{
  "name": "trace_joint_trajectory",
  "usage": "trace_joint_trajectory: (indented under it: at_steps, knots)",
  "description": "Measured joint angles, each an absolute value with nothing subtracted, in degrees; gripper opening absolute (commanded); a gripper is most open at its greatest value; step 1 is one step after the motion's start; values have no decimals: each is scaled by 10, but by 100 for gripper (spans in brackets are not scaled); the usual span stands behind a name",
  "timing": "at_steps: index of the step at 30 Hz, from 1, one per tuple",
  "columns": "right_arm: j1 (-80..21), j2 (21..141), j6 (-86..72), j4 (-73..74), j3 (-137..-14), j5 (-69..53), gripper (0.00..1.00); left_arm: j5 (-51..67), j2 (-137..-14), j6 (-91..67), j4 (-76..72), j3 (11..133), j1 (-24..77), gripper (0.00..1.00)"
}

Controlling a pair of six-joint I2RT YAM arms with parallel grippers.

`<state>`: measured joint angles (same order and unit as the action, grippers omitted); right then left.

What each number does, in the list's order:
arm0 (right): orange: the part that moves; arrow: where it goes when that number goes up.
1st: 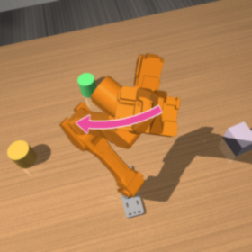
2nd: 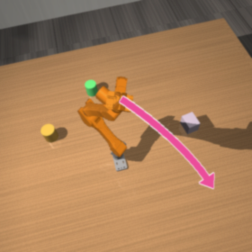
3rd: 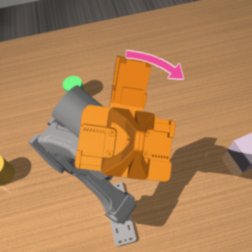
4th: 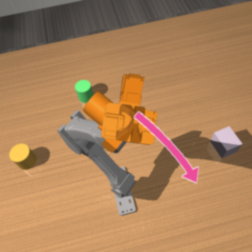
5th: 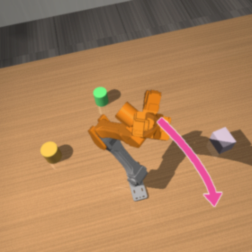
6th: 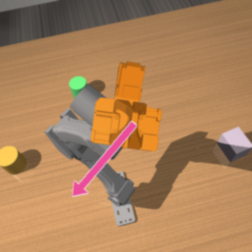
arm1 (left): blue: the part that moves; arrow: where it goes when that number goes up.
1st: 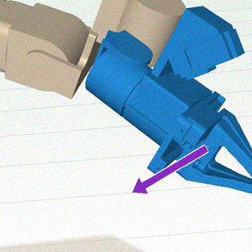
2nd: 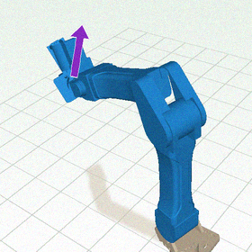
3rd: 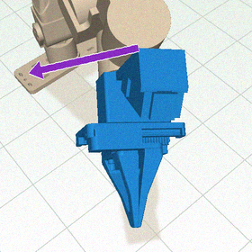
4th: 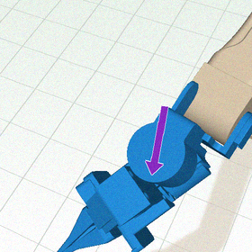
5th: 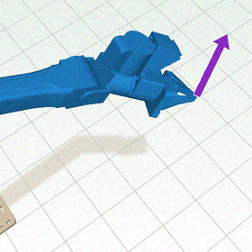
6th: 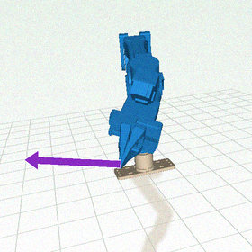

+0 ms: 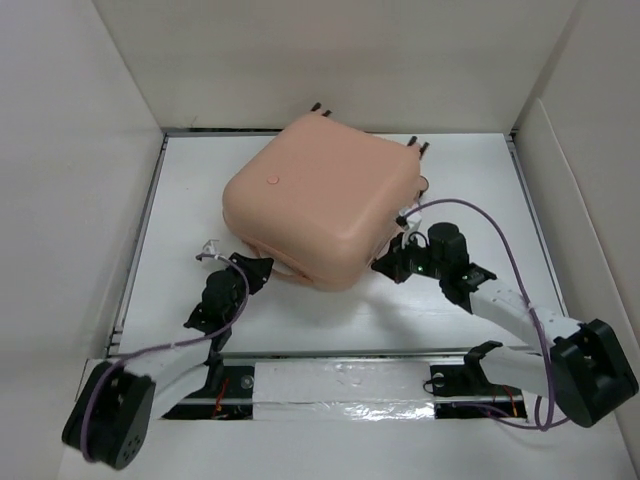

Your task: Pack the luggage

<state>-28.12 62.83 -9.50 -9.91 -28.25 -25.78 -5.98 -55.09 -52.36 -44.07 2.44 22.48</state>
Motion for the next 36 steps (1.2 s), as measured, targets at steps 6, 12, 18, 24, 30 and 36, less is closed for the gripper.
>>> trace_joint_trajectory:
  at_steps: [6, 12, 18, 24, 30, 36]
  knots:
    - [-232, 689, -72, -108, -349, -292, 0, -54, -301, -532, -253, 16, 236, 0]
    - [-246, 671, -89, -169, -283, -279, 0, -31, -263, -515, -161, 15, 240, 0]
    - [-258, 629, -122, -211, -217, -222, 0, 17, -379, -485, -218, 25, 239, 61]
    - [-215, 564, -131, -154, -205, -167, 0, 33, -300, -438, -152, 32, 244, 2]
    - [-192, 545, -131, -130, -204, -160, 0, 84, -258, -392, -113, 56, 251, 0]
    - [-214, 545, -132, -129, -203, -146, 0, 150, -335, -377, -144, 83, 253, 0]
